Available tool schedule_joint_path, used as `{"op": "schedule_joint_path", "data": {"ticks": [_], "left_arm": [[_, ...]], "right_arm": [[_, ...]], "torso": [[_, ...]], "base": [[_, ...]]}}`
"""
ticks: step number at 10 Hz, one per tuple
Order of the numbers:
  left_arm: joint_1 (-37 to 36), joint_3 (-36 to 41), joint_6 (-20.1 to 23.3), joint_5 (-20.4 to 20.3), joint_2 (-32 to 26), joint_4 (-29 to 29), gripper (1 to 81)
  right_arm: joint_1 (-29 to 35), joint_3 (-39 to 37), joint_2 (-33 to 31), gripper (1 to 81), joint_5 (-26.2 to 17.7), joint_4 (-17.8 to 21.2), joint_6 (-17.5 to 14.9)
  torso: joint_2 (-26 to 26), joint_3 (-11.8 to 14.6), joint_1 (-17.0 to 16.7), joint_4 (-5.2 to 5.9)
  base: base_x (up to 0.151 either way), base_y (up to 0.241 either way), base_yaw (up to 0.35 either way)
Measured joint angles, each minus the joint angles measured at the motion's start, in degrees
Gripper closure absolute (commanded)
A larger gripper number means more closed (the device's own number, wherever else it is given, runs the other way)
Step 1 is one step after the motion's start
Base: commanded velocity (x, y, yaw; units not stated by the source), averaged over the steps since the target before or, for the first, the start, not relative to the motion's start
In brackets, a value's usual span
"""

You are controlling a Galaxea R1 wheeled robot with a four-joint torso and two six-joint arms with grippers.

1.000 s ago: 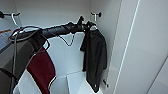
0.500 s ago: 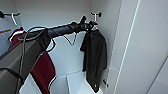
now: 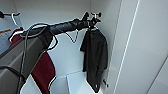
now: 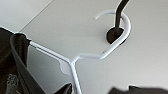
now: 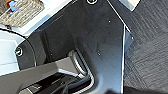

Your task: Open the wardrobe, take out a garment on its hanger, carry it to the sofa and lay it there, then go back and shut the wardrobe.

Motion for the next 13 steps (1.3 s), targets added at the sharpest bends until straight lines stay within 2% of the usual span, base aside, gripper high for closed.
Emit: {"op": "schedule_joint_path", "data": {"ticks": [3,5,9,13], "left_arm": [[0.0,-0.2,0.0,0.0,-0.1,0.1,1.0],[0.4,-0.2,0.0,-0.4,0.4,0.2,1.0],[1.6,-1.8,0.1,-2.6,1.8,0.2,1.0],[1.6,-4.3,0.4,-4.1,3.2,0.6,1.0]], "right_arm": [[0.0,0.0,0.0,1.0,0.1,0.0,0.0],[-0.2,0.0,0.0,1.0,0.1,0.0,0.0],[0.0,0.0,0.3,1.0,0.1,0.0,0.0],[0.5,0.1,0.8,1.0,0.3,0.0,0.0]], "torso": [[0.0,0.0,0.0,-0.72],[0.0,-0.1,0.0,-0.72],[0.0,-4.6,0.0,-0.72],[0.0,-5.1,0.0,-0.72]], "base": [[0.0,0.0,0.0],[0.0,0.0,0.0],[0.0,0.0,0.0],[0.0,0.0,0.0]]}}
